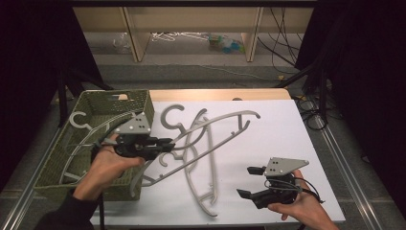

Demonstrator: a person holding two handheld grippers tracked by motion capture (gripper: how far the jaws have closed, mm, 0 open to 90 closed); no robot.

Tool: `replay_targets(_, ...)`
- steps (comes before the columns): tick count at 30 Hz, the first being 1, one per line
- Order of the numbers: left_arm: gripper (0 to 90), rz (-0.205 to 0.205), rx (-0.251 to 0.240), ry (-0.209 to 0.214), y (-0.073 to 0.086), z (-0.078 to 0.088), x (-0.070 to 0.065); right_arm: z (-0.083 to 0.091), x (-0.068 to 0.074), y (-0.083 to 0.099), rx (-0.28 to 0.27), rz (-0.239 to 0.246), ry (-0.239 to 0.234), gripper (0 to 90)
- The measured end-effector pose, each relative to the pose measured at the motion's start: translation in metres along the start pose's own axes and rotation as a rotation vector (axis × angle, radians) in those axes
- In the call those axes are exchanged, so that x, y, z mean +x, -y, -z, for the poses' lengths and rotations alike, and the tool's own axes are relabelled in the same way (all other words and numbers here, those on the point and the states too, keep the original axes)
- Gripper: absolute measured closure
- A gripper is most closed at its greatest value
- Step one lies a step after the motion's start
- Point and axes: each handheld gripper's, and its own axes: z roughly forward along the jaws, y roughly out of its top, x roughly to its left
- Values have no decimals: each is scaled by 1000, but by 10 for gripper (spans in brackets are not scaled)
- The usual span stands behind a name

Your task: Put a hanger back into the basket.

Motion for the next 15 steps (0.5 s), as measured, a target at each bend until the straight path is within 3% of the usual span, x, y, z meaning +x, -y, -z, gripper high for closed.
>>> replay_targets(7,797,75,-90,-8,-3,26,12,-2,-1,1,3,1,-6,231)
replay_targets(15,798,38,-80,-35,-15,46,12,-2,-2,2,4,-2,-2,231)
